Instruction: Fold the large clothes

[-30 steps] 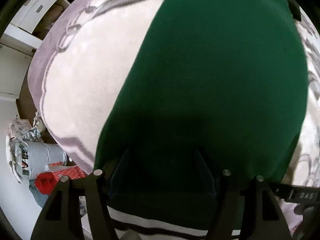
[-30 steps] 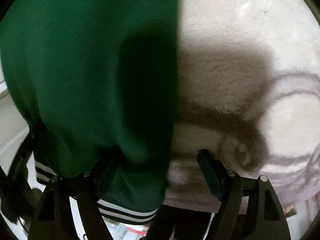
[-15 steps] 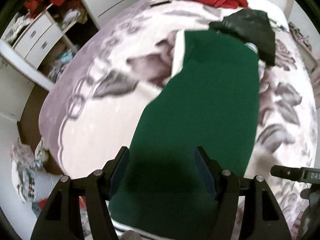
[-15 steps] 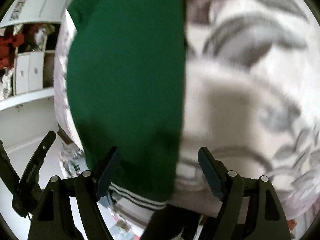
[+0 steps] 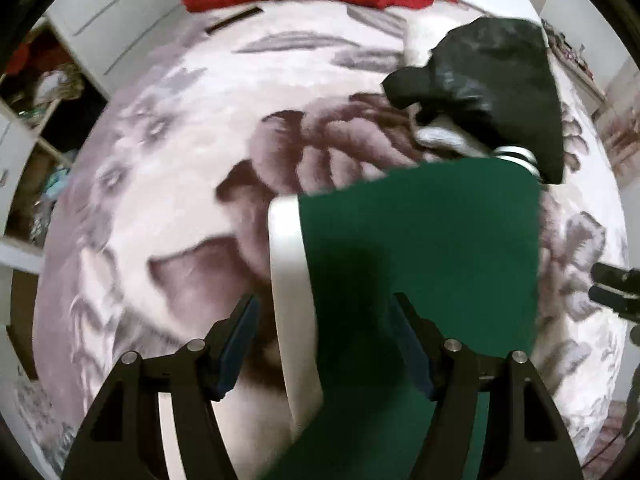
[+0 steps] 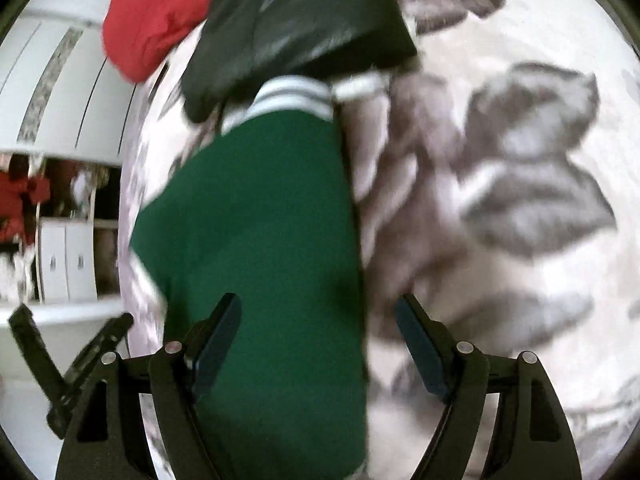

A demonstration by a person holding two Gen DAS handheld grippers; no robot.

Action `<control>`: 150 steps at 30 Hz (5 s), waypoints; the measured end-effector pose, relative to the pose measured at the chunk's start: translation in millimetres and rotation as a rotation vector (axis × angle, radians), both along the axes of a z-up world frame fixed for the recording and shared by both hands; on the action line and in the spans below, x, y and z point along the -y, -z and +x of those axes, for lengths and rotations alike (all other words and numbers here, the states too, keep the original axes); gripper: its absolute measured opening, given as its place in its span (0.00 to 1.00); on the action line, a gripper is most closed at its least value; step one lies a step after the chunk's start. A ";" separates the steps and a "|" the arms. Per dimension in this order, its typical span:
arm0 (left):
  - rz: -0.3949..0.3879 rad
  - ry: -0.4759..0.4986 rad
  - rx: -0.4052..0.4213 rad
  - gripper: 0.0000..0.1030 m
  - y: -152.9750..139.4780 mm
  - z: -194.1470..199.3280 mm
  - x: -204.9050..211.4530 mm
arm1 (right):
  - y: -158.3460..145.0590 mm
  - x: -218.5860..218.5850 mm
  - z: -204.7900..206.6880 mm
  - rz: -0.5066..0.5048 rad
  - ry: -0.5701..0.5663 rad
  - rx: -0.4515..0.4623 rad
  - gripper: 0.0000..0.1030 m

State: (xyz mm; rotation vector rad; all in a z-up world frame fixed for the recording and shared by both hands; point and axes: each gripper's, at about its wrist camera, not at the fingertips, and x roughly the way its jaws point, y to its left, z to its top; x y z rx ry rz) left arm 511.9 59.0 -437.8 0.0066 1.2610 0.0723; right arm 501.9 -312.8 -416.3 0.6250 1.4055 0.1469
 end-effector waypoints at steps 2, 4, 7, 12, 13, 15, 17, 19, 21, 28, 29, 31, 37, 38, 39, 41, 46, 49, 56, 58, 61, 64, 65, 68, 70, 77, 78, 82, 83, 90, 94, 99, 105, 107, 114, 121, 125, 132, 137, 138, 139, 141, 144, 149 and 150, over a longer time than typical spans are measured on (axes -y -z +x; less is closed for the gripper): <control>0.002 0.007 -0.025 0.63 21.2 20.8 -10.1 | 16.0 -4.4 29.4 0.025 0.014 0.007 0.79; 0.018 0.014 -0.043 0.63 41.5 35.9 -18.4 | 30.0 -14.9 52.9 0.055 0.008 0.012 0.79; 0.060 0.011 -0.068 0.64 75.5 56.4 -30.2 | 50.4 -40.7 75.9 0.037 -0.036 0.011 0.79; 0.007 -0.006 -0.078 0.66 98.8 77.0 -42.6 | 96.6 -72.6 102.5 -0.195 -0.069 -0.087 0.79; 0.010 -0.002 -0.076 0.66 99.1 79.2 -42.4 | 106.3 -75.8 106.0 -0.217 -0.074 -0.104 0.79; 0.020 0.011 -0.077 0.66 96.3 83.0 -41.1 | 122.3 -77.5 111.2 -0.224 -0.071 -0.142 0.79; 0.031 0.023 -0.057 0.65 83.7 80.3 -40.0 | 120.9 -75.3 113.2 -0.209 -0.056 -0.150 0.79; 0.047 0.044 -0.012 0.64 59.6 65.0 -40.3 | 104.7 -69.4 104.6 -0.196 -0.031 -0.146 0.79; 0.020 0.054 0.029 0.64 31.7 41.2 -46.1 | 83.0 -64.2 87.2 -0.162 -0.024 -0.133 0.79; -0.187 0.041 -0.051 0.64 -22.9 -91.8 -74.1 | 18.2 -49.5 -55.9 0.012 -0.047 -0.182 0.79; -0.206 0.035 -0.084 0.64 -21.0 -114.7 -74.9 | 17.3 -48.2 -86.8 0.044 -0.040 -0.218 0.79; -0.220 0.011 -0.152 0.64 -16.4 -161.2 -76.7 | 20.5 -48.6 -145.5 0.094 -0.035 -0.278 0.79; -0.241 -0.090 -0.326 0.64 26.6 -300.2 -84.4 | 64.0 -65.4 -308.1 0.191 -0.010 -0.449 0.79; -0.241 -0.102 -0.346 0.64 31.9 -315.2 -83.6 | 74.4 -70.3 -328.1 0.209 -0.002 -0.472 0.79; -0.244 -0.109 -0.369 0.64 39.3 -333.0 -81.3 | 85.6 -75.4 -348.5 0.217 0.005 -0.487 0.79; -0.242 -0.122 -0.398 0.64 49.9 -357.5 -75.3 | 103.6 -84.1 -380.7 0.222 0.009 -0.506 0.79; -0.230 -0.106 -0.411 0.64 64.0 -383.5 -46.4 | 141.7 -106.1 -427.9 0.285 0.051 -0.552 0.79; -0.183 -0.064 -0.368 0.63 60.6 -389.1 -26.3 | 147.5 -115.8 -446.4 0.327 0.064 -0.554 0.75; -0.151 -0.050 -0.254 0.10 37.4 -397.5 -22.1 | 124.8 -154.2 -442.5 0.264 0.079 -0.462 0.07; -0.166 -0.071 -0.217 0.08 22.8 -399.2 -28.3 | 101.4 -164.0 -441.6 0.237 0.052 -0.417 0.06; -0.189 -0.093 -0.183 0.07 5.8 -401.9 -40.9 | 72.6 -173.3 -444.3 0.240 0.024 -0.372 0.06; -0.111 -0.118 -0.216 0.02 26.4 -400.3 -56.3 | 58.8 -181.9 -442.8 0.225 -0.007 -0.351 0.06; -0.113 -0.133 -0.240 0.02 39.8 -401.0 -63.9 | 64.2 -184.1 -442.3 0.207 -0.011 -0.361 0.06; -0.157 -0.183 -0.269 0.03 60.2 -398.8 -84.5 | 98.7 -184.7 -441.3 0.179 0.015 -0.425 0.06; -0.225 -0.224 -0.251 0.03 55.9 -397.0 -94.7 | 124.9 -188.0 -437.2 0.157 0.003 -0.463 0.06; -0.493 -0.302 -0.251 0.05 26.7 -392.2 -98.4 | 119.9 -177.4 -424.9 0.284 0.018 -0.468 0.56; -0.498 -0.300 -0.259 0.06 31.2 -394.8 -96.4 | 115.9 -176.7 -423.8 0.297 0.017 -0.447 0.69; -0.481 -0.270 -0.320 0.14 52.7 -388.0 -79.6 | 126.7 -175.1 -421.8 0.321 0.022 -0.428 0.77; -0.458 -0.248 -0.318 0.14 53.0 -394.3 -79.3 | 130.4 -175.6 -418.9 0.320 0.027 -0.424 0.77; -0.527 -0.212 -0.233 0.34 3.9 -402.0 -86.7 | 155.4 -180.2 -403.3 0.345 0.026 -0.411 0.83; -0.619 -0.198 -0.215 0.90 10.4 -403.9 -87.7 | 161.9 -188.2 -401.1 0.368 0.016 -0.407 0.86; -0.574 -0.150 -0.375 0.90 81.0 -396.6 -75.5 | 172.3 -178.5 -398.8 0.394 0.005 -0.418 0.89; -0.607 -0.130 -0.427 0.90 109.8 -392.3 -69.1 | 183.6 -186.1 -394.5 0.432 -0.043 -0.428 0.95; -0.579 -0.110 -0.418 0.90 107.8 -388.2 -66.6 | 187.1 -191.1 -392.8 0.456 -0.043 -0.438 0.97; -0.530 -0.063 -0.346 0.65 96.1 -388.5 -61.8 | 205.0 -216.2 -391.9 0.626 -0.029 -0.489 0.97; -0.458 -0.057 -0.296 0.20 54.1 -394.6 -58.0 | 188.7 -228.2 -399.8 0.673 0.066 -0.411 0.39; -0.467 -0.067 -0.254 0.18 13.0 -394.6 -64.6 | 157.2 -235.3 -399.7 0.690 0.104 -0.349 0.35; -0.545 -0.055 -0.138 0.18 -61.9 -356.4 -82.2 | 75.4 -210.5 -370.6 0.815 0.152 -0.209 0.30; -0.573 0.001 -0.035 0.18 -75.5 -275.6 -44.9 | 14.8 -164.0 -310.0 0.823 0.155 -0.091 0.29; -0.564 0.018 -0.011 0.18 -74.2 -252.5 -36.0 | 5.1 -157.5 -288.1 0.803 0.157 -0.061 0.29; -0.555 0.034 0.007 0.18 -74.0 -232.4 -32.3 | -2.3 -151.4 -271.5 0.782 0.157 -0.041 0.28; -0.548 0.058 0.035 0.18 -69.8 -190.8 -22.4 | -10.6 -132.4 -232.1 0.757 0.170 -0.010 0.28; -0.534 0.082 0.045 0.18 -57.4 -133.3 -9.7 | -17.4 -99.8 -167.0 0.711 0.190 0.028 0.27; -0.523 0.096 0.020 0.18 -42.0 -61.5 -4.1 | -10.6 -72.0 -61.2 0.652 0.239 0.017 0.27; -0.522 0.096 0.017 0.18 -41.7 -50.2 -4.1 | -9.2 -66.9 -43.3 0.641 0.244 0.012 0.27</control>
